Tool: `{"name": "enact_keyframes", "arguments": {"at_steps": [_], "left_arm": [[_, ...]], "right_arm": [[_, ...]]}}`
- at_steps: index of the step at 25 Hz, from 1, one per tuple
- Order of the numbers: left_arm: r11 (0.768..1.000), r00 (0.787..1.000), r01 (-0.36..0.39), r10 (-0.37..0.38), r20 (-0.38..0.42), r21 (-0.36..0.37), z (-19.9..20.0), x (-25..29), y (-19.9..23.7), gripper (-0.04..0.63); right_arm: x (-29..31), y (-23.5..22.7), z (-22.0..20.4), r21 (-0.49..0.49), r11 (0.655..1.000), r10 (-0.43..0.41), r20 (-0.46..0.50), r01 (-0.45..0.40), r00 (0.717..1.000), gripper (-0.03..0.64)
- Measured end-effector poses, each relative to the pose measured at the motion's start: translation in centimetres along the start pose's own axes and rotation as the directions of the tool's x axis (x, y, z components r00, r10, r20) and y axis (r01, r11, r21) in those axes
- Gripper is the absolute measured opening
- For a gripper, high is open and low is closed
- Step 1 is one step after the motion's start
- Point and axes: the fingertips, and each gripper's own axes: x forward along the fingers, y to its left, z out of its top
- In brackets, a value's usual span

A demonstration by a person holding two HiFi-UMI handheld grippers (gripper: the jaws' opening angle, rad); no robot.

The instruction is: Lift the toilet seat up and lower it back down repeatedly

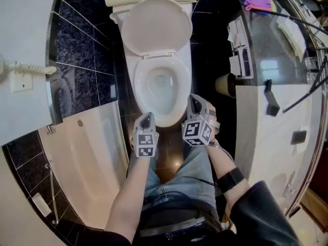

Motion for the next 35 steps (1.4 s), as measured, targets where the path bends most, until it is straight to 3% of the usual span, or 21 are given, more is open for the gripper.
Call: {"name": "enact_keyframes", "arguments": {"at_steps": [6,13,20,26,35], "left_arm": [[0.996,0.982,-0.062,0.049,0.183,0.065,12.8,-7.6,1.7,-0.002],[0.994,0.946,-0.089,0.067,0.316,0.055,20.4,-16.2,0.8,-0.002],[0.993,0.915,-0.106,0.080,0.395,0.044,23.7,-21.1,1.6,-0.003],[0.989,0.906,-0.126,0.083,0.416,0.077,24.4,-23.1,1.1,-0.003],[0.989,0.896,-0.138,0.101,0.432,0.054,24.8,-23.7,1.1,-0.003]], "right_arm": [[-5.5,-4.7,6.8,0.146,0.989,-0.019,0.092,0.005,0.996,0.020],[-13.2,-8.0,10.1,0.293,0.955,-0.003,0.179,-0.050,0.984,0.020],[-17.6,-10.3,10.6,0.381,0.921,-0.010,0.232,-0.082,0.973,0.020],[-18.8,-10.3,11.2,0.371,0.923,0.006,0.258,-0.105,0.966,0.020],[-18.4,-10.9,12.2,0.341,0.933,0.022,0.267,-0.116,0.963,0.020]]}}
